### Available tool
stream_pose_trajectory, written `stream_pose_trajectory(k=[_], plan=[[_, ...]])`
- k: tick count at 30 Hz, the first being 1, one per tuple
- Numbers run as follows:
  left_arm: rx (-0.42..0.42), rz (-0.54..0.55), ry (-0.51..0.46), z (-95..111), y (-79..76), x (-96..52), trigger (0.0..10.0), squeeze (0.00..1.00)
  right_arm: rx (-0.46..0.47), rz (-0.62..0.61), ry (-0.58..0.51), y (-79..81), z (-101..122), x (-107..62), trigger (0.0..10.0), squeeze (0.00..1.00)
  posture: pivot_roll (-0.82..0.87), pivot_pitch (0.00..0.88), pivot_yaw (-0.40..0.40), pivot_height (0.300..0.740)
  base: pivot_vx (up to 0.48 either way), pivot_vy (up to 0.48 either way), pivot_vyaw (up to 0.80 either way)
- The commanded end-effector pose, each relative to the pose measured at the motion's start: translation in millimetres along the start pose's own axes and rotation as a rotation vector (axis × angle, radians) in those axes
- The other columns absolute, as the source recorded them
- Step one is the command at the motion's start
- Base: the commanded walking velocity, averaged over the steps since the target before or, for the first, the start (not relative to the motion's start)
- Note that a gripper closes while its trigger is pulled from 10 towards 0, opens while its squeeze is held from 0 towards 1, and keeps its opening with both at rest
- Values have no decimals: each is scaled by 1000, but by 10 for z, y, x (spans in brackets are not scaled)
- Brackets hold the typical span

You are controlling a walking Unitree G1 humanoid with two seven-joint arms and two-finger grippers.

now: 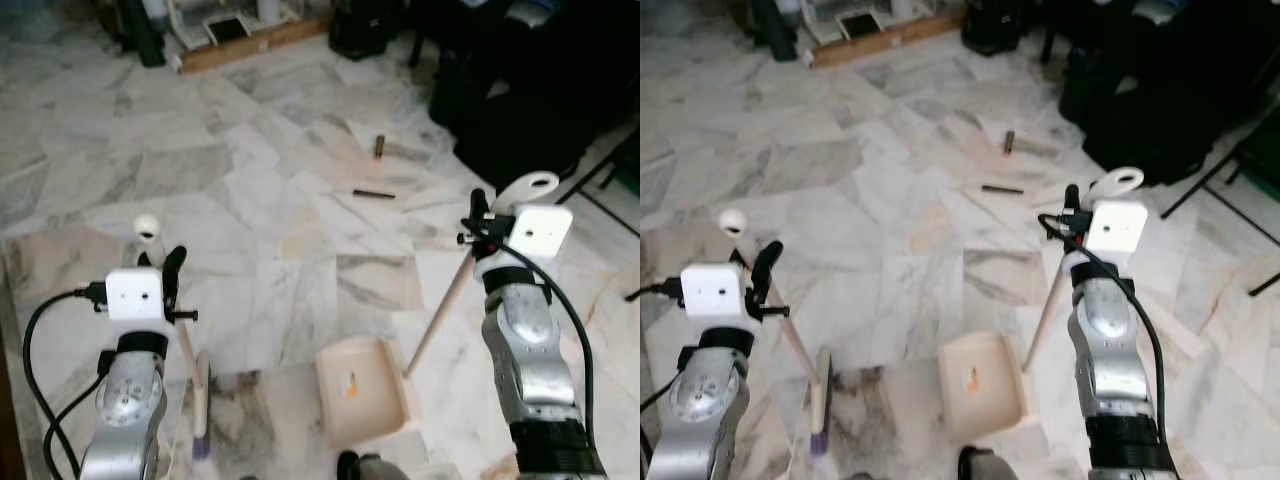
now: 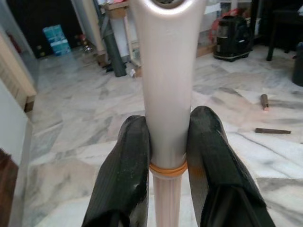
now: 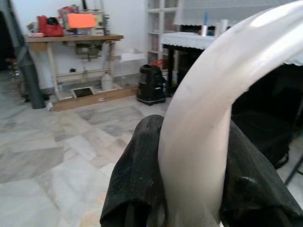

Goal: Sweep floor

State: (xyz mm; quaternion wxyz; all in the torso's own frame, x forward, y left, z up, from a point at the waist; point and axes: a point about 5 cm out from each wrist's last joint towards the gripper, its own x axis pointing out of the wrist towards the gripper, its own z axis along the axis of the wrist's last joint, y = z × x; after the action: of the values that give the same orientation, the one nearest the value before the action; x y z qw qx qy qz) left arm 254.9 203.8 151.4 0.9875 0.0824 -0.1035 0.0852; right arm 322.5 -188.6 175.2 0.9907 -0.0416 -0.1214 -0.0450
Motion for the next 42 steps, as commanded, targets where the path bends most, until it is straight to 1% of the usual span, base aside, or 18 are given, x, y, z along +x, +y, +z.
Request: stream_pose_trajectory(k=[1, 6, 10, 13, 23, 26, 27, 28, 36, 42], plan=[[3, 20, -8, 23, 50, -6, 10000, 0, 21, 16, -54, 48, 125, 9, 10000, 0, -56, 219, 21, 740, 326, 0, 0], [-3, 22, -6, 26, 50, -5, 10000, 0, 22, 21, -49, 61, 114, -2, 10000, 0, -46, 226, 17, 740, 334, 0, 0], [0, 27, -6, 24, 62, -9, 10000, 0, 70, 14, -50, 83, 130, 16, 10000, 0, -43, 223, 17, 740, 337, 0, 0], [-2, 25, -9, 32, 56, -2, 10000, 0, 55, 21, -58, 92, 138, 28, 10000, 0, -41, 218, 19, 740, 333, 0, 0], [-11, 8, -12, 31, 8, 15, 10000, 0, 69, 11, -57, 66, 138, 29, 10000, 0, -47, 197, 21, 740, 334, 0, 0], [-11, 5, -15, 32, 4, 18, 10000, 0, 76, 21, -53, 82, 136, 35, 10000, 0, -46, 193, 20, 740, 335, 0, -698], [-11, 6, -15, 33, 2, 19, 10000, 0, 66, 23, -54, 82, 139, 37, 10000, 0, -45, 191, 17, 740, 337, 0, -800], [-11, 6, -16, 32, 0, 20, 10000, 0, 58, 24, -56, 81, 141, 37, 10000, 0, -45, 191, 17, 740, 337, 0, -800], [-14, 12, -19, 41, -4, 38, 10000, 0, 47, 23, -77, 68, 168, 42, 10000, 0, -48, 204, 13, 740, 333, 0, 0], [-11, 20, -20, 38, 11, 33, 10000, 0, 64, 19, -77, 68, 171, 43, 10000, 0, -45, 207, 11, 740, 334, 0, 0]])
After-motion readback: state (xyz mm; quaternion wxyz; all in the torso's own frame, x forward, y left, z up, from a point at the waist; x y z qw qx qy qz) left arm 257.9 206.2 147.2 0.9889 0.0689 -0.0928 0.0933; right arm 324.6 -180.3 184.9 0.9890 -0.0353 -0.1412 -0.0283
